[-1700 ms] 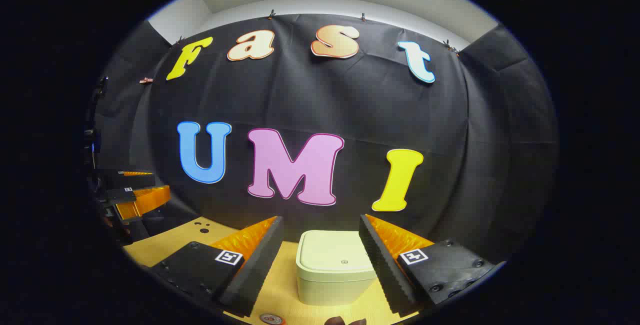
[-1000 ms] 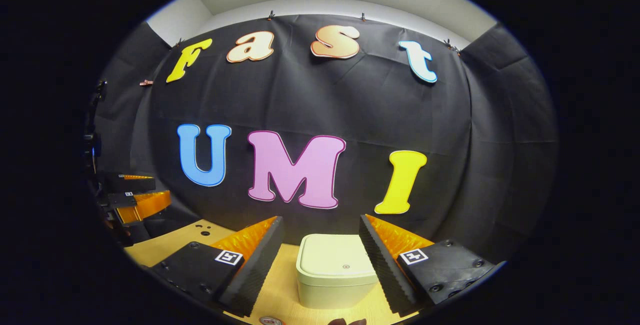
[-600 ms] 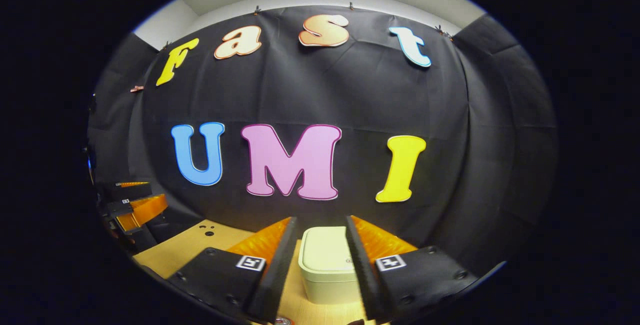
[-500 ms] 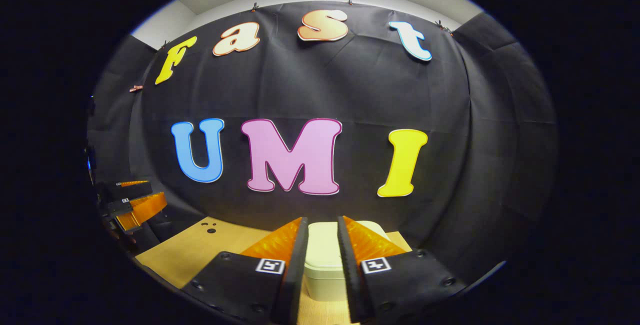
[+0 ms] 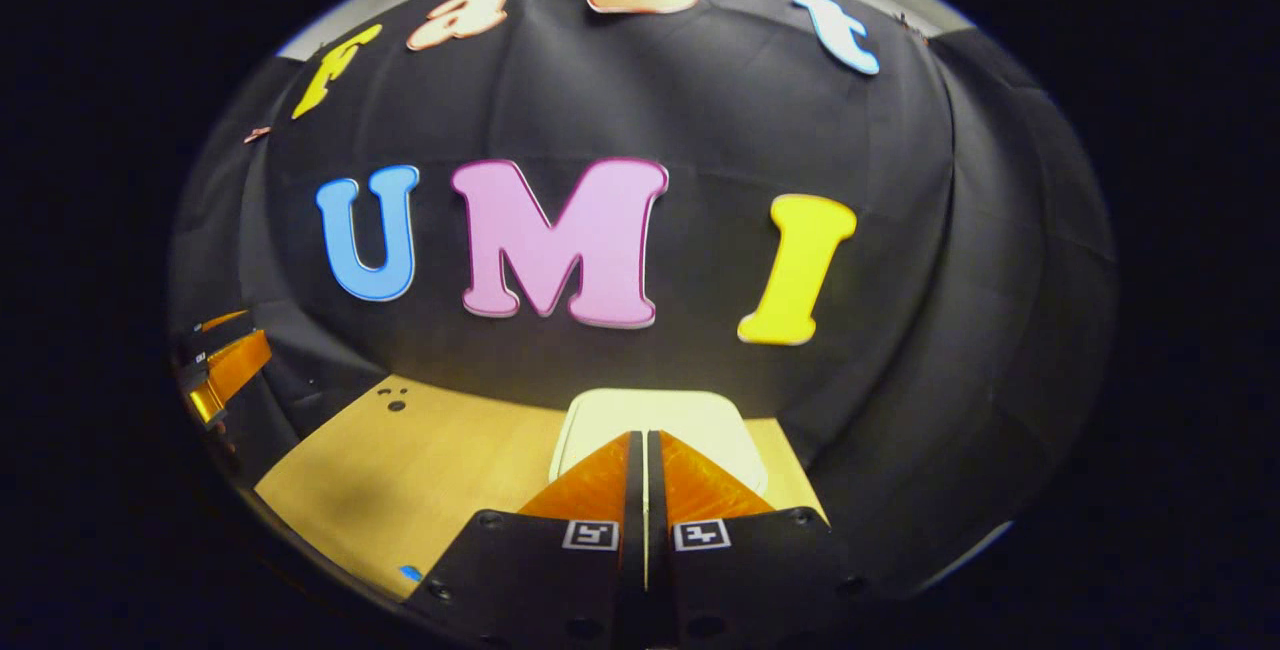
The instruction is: Press the lid of the desktop garbage bin to open it, pick up the crumpled paper on the desktop and throw it into the bin, then pick up the pop can on the desktop and drop it into the bin, and finally close the garbage bin lid.
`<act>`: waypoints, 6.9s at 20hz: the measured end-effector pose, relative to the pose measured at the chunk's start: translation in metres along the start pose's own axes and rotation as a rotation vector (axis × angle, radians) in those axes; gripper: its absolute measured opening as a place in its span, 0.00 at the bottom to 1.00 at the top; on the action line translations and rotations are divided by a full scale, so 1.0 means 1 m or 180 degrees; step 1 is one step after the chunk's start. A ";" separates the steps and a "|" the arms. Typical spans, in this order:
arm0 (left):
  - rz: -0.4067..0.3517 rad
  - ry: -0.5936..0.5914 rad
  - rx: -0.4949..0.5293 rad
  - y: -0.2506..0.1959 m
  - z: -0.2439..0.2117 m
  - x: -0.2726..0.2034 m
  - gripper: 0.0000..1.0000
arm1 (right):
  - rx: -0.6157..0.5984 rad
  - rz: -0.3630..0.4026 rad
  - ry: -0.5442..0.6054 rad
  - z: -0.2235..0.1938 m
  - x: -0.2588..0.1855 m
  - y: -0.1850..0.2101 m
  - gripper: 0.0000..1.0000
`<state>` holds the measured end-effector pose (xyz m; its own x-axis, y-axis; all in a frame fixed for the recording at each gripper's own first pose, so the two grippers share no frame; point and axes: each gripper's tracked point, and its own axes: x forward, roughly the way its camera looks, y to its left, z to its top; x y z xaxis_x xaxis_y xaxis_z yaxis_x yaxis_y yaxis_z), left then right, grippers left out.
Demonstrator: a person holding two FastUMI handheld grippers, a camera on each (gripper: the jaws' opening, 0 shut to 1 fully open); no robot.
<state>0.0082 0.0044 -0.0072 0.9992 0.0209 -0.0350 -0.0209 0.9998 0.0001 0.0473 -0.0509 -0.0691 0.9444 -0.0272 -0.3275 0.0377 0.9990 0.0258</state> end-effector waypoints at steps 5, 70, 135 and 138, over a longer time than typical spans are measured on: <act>-0.0008 0.0016 -0.0003 0.001 -0.004 0.000 0.95 | 0.0256 0.0347 0.0793 -0.032 0.030 0.000 0.05; -0.0058 0.0266 -0.0003 -0.002 -0.036 -0.011 0.95 | 0.0031 0.0768 -0.0403 0.012 0.013 0.050 0.31; -0.0657 0.1945 -0.0311 -0.066 -0.256 -0.034 0.43 | 0.0163 0.0530 0.0285 -0.103 -0.113 0.063 0.80; -0.0734 0.1660 -0.0247 -0.080 -0.209 -0.006 0.43 | 0.0172 0.0632 0.0333 -0.116 -0.102 0.063 0.77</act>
<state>-0.0033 -0.0761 -0.2157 0.8293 -0.2203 -0.5136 0.1733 0.9751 -0.1384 -0.0846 0.0192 -0.1432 0.8961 0.1765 -0.4072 -0.1254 0.9808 0.1493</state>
